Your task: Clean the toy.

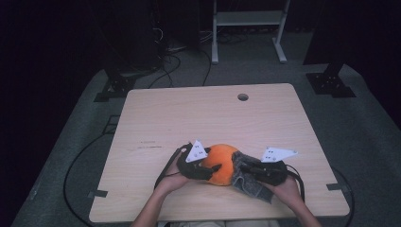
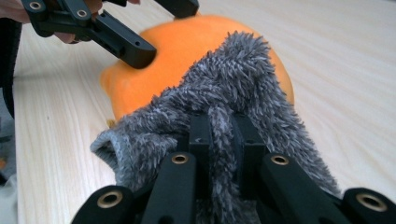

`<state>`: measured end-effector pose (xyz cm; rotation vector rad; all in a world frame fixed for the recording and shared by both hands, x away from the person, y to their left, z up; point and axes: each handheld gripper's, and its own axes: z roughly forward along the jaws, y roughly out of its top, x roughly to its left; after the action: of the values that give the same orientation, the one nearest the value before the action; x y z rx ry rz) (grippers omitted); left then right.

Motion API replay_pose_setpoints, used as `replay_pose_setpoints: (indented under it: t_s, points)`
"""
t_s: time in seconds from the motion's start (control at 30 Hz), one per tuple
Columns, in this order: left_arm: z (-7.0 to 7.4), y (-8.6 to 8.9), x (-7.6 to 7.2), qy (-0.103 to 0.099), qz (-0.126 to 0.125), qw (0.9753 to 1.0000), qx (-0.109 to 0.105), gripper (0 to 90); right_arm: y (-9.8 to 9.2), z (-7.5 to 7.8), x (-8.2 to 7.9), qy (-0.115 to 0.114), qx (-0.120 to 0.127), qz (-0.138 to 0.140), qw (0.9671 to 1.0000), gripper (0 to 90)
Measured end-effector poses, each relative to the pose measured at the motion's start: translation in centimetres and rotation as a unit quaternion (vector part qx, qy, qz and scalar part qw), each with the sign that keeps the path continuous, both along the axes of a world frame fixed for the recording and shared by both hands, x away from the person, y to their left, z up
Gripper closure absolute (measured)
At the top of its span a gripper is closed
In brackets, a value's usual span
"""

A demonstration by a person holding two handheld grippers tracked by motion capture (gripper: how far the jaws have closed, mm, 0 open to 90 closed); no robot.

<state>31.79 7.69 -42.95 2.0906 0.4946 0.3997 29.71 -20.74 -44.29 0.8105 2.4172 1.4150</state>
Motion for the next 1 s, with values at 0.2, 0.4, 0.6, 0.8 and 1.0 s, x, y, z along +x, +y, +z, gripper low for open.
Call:
replay_pose_setpoints:
  t_s: [0.2, 0.4, 0.6, 0.8, 1.0]
  points:
    - [-0.2, -0.4, -0.3, -0.002, -0.018, 0.9997, 0.017, 36.1, -2.1, 0.7, 0.5, 0.012, -0.010, -0.036, 0.9992, 79.7]
    - [0.7, -0.2, -0.8, -0.013, -0.046, 0.9988, 0.012, 27.7, 0.2, 1.5, 0.9, -0.012, 0.003, -0.014, 0.9998, 79.7]
    - [0.7, -0.2, 0.1, 0.024, -0.021, 0.9994, 0.010, 18.0, 0.3, 0.9, -0.6, -0.029, -0.022, 0.004, 0.9993, 79.7]
    - [0.4, -0.7, -0.5, 0.003, -0.034, 0.9987, 0.037, 27.2, -2.4, 0.2, 0.2, 0.021, -0.027, -0.025, 0.9991, 79.7]
    - [0.2, -1.2, -1.3, -0.025, -0.065, 0.9962, 0.051, 29.5, -0.8, 2.7, 0.2, -0.004, 0.045, 0.004, 0.9990, 79.7]
